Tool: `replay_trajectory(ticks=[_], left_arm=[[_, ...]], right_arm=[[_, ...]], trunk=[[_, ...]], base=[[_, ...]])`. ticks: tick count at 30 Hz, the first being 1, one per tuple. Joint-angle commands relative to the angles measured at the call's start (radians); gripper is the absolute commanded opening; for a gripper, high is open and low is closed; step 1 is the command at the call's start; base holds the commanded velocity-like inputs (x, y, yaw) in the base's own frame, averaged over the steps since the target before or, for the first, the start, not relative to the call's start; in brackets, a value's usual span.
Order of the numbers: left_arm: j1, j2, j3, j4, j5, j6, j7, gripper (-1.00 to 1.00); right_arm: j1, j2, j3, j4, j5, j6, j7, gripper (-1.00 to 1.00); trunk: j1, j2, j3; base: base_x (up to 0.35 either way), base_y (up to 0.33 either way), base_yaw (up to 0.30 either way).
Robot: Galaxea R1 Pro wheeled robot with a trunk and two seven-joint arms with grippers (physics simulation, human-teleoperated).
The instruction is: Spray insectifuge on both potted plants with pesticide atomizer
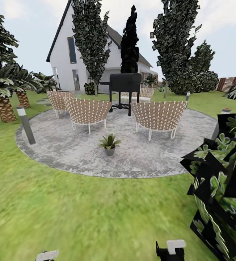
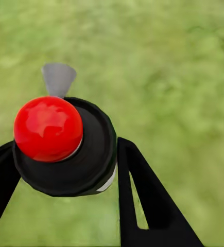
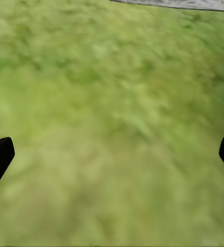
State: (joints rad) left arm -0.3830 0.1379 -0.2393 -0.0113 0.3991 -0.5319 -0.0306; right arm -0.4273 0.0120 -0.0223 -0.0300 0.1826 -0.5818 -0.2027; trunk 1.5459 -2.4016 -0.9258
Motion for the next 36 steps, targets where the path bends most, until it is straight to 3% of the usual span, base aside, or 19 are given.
replay_trajectory(ticks=[1, 36], left_arm=[[-0.001, 0.000, -0.008, 0.001, 0.011, -0.003, -0.003, -1.00], [-0.001, 0.000, -0.008, 0.001, 0.011, -0.002, -0.003, -1.00]], right_arm=[[-0.001, 0.000, -0.002, 0.001, 0.011, -0.001, -0.008, 1.00], [-0.001, 0.002, -0.002, 0.001, 0.011, -0.001, -0.011, 1.00]], trunk=[[0.000, 0.000, -0.001], [0.000, 0.000, -0.001]], base=[[0.338, 0.000, 0.000], [0.338, 0.000, 0.000]])
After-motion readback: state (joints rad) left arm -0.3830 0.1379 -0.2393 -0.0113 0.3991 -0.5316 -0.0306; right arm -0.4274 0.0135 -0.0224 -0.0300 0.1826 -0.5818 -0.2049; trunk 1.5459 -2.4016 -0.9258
